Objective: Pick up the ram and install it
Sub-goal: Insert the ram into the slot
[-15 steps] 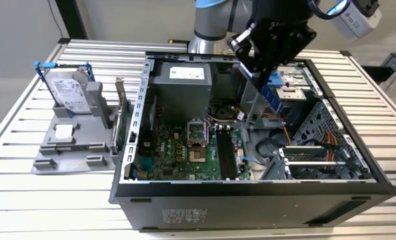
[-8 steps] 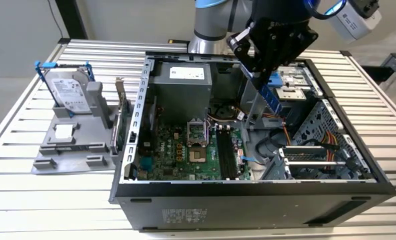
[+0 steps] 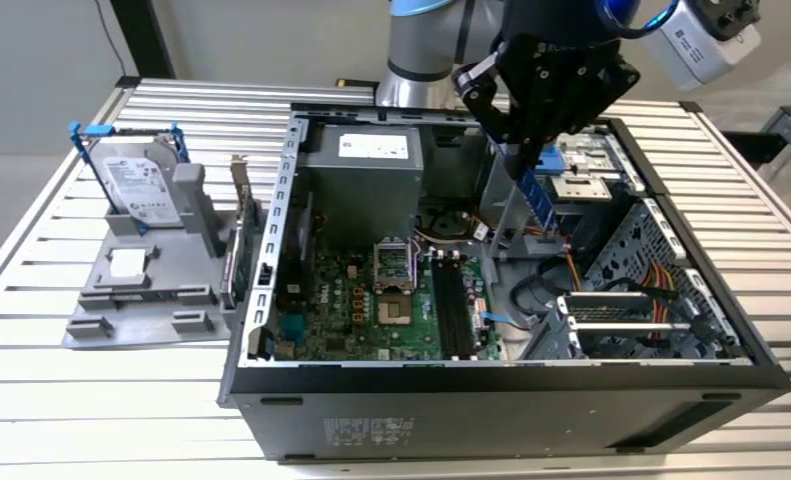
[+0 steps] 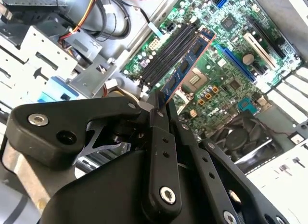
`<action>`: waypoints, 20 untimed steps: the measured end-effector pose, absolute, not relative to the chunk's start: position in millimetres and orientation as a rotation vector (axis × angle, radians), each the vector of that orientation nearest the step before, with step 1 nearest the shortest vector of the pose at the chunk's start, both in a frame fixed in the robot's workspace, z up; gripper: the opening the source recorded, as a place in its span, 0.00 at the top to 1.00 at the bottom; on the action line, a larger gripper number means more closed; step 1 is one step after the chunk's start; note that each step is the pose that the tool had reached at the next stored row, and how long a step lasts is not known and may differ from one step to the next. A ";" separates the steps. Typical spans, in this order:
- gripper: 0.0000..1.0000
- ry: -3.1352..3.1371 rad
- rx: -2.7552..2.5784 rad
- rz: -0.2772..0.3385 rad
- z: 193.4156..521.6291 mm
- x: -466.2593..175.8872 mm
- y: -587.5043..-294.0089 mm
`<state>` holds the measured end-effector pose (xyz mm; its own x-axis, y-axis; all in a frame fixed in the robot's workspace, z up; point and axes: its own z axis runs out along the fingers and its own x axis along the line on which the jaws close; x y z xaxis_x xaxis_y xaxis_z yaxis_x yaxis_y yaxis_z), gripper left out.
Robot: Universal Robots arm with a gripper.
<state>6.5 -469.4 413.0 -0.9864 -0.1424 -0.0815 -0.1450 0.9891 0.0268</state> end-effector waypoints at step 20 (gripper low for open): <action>1.00 3.060 0.009 0.041 413.0 5.6 -469.4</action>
